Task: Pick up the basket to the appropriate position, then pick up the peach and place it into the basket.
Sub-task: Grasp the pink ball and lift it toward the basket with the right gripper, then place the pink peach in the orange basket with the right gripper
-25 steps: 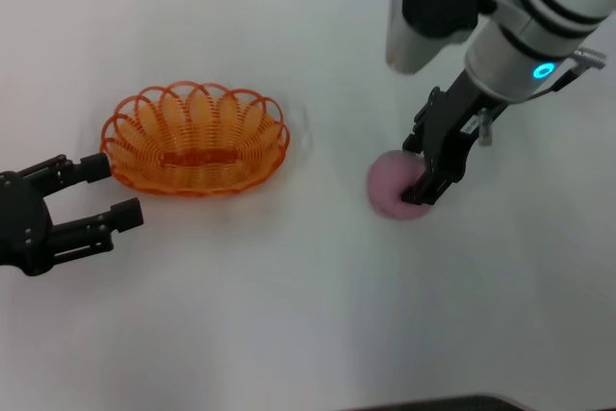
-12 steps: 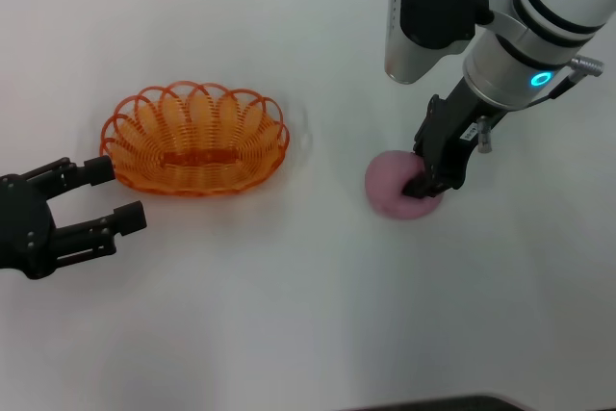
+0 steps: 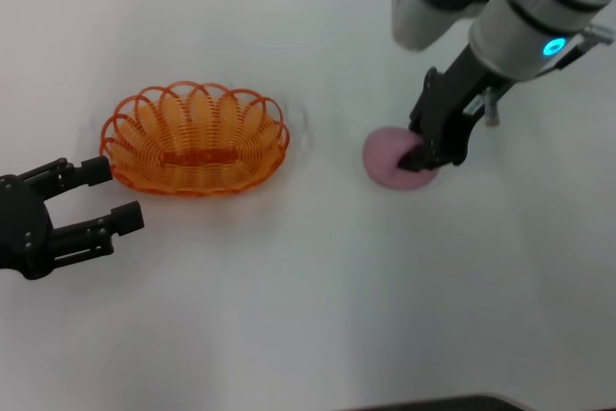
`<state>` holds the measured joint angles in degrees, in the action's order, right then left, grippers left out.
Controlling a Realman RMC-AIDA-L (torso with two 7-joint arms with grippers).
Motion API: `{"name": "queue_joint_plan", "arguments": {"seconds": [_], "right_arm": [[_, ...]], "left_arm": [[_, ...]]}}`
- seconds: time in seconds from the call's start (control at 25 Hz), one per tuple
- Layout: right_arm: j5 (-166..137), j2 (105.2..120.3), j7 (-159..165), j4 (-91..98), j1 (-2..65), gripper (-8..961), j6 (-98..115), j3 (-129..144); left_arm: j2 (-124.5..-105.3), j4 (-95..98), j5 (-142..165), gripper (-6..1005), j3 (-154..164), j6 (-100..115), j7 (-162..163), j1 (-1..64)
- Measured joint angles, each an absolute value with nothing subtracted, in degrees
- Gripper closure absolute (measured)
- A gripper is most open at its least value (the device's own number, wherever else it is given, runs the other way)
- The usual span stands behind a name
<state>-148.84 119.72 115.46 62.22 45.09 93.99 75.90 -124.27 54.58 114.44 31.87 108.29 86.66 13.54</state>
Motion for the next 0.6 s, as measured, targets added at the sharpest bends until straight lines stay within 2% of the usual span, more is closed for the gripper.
{"name": "queue_joint_plan", "arguments": {"seconds": [0.4, 0.6], "right_arm": [[-140.23, 119.48, 106.04, 66.7, 47.79, 773, 103.58, 57.45], [-121.21, 119.94, 93.97, 59.61, 40.24, 795, 93.04, 57.03]], "left_arm": [[-124.28, 54.58, 115.14, 155, 31.78, 107.93, 86.74, 13.62], [-124.16, 54.58, 115.58, 155, 31.62, 106.67, 86.74, 13.68]]}}
